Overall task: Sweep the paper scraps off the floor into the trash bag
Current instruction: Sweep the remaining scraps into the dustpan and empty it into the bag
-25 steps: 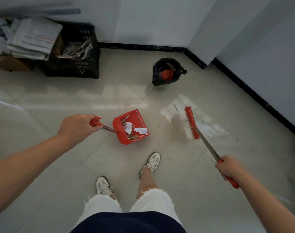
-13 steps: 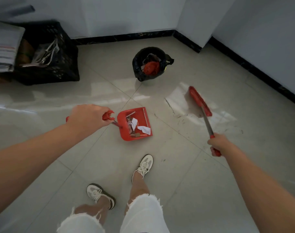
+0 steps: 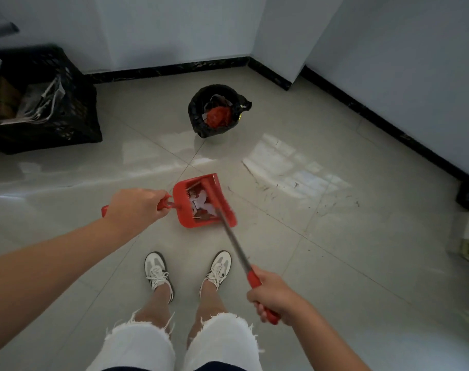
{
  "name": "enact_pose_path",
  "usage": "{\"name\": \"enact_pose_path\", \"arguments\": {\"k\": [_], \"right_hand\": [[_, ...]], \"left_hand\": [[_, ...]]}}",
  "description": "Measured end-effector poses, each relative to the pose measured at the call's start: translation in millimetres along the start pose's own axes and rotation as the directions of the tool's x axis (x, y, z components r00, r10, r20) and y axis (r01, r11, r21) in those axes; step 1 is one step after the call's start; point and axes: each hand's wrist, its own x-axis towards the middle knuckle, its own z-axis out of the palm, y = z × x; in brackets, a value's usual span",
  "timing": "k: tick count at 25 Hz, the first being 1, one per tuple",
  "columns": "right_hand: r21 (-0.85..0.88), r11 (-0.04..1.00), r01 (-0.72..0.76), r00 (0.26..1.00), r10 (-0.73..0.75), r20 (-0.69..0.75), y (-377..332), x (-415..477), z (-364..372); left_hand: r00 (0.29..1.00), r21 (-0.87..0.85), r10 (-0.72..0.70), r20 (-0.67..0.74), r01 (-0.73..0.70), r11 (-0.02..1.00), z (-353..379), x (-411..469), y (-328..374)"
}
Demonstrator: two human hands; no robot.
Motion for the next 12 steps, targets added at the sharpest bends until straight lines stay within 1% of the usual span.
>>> {"name": "enact_pose_path", "arguments": {"k": [3,6,7,9,11,12], "right_hand": [[0.222,0.975,-0.001,0.998,-0.011,0.056,-12.5,-24.2,-13.6],[0.434,0.901,-0.010,0.998,-0.014,0.053,-1.9,-62.2,-47.4],[0.467,0.884,-0.004,1.000,-0.008,0.023,6.4,-74.4,-55.6],[0.476,0.879,0.023,0.998,0.004,-0.056,25.3,-95.0,-63.8],[0.460,0.886,0.052,0.990,0.013,-0.137,45.6,-105.0,-66.0],[0.476,0.877,0.065,0.984,0.024,-0.179,55.5,-105.7,-67.1]], "left_hand": [[1.000,0.006,-0.007,0.023,0.007,1.000,1.9,0.0,-6.2],[1.000,0.008,-0.006,0.026,0.006,1.000,-3.3,2.3,-14.0],[1.000,0.008,-0.007,0.022,0.007,1.000,-5.9,0.6,-16.9],[1.000,-0.004,-0.001,-0.012,0.001,1.000,-11.0,-2.2,-22.6],[0.998,0.003,0.043,-0.050,-0.043,0.999,-16.9,-0.5,-26.4],[0.996,0.021,0.078,-0.047,-0.077,0.997,-19.8,3.6,-25.2]]}}
